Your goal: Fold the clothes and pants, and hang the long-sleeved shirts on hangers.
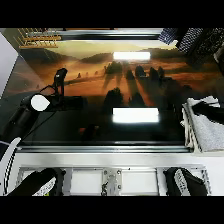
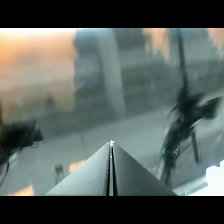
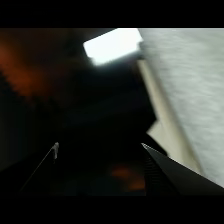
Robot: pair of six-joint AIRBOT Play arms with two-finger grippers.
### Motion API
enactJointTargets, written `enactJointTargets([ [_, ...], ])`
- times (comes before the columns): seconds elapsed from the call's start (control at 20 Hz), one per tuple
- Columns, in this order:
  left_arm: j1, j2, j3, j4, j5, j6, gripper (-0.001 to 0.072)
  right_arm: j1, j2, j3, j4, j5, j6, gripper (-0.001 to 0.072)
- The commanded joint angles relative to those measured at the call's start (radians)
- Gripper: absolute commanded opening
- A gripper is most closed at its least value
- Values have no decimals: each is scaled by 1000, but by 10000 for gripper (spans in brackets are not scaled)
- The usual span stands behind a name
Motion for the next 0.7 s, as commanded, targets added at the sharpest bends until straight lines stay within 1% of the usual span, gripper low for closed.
enactJointTargets([
  [0.0, 0, 89, -63, 1, 78, -40, 6, 350, -43, 1, 109, -92, -82, 572],
  [0.1, 0, 106, -84, 1, 72, -69, 6, 481, -76, 1, 108, -158, -82, 572],
  [0.15, 0, 107, -88, 0, 72, -70, 6, 527, -93, 1, 108, -182, -82, 571],
  [0.25, 0, 107, -87, 0, 73, -69, 6, 573, -118, 1, 109, -190, -82, 563],
  [0.3, 0, 107, -87, 1, 72, -69, 6, 579, -126, 1, 109, -187, -82, 436],
  [0.35, 0, 107, -87, 1, 73, -69, 6, 579, -132, 1, 109, -187, -82, 217],
  [0.4, 0, 107, -87, 1, 73, -69, 6, 579, -132, 1, 109, -187, -82, 50],
  [0.45, 0, 107, -87, 1, 73, -69, 6, 579, -132, 1, 109, -187, -82, 17],
  [0.65, 0, 107, -87, 1, 53, -69, 6, 579, -132, 1, 109, -187, -82, 17],
])
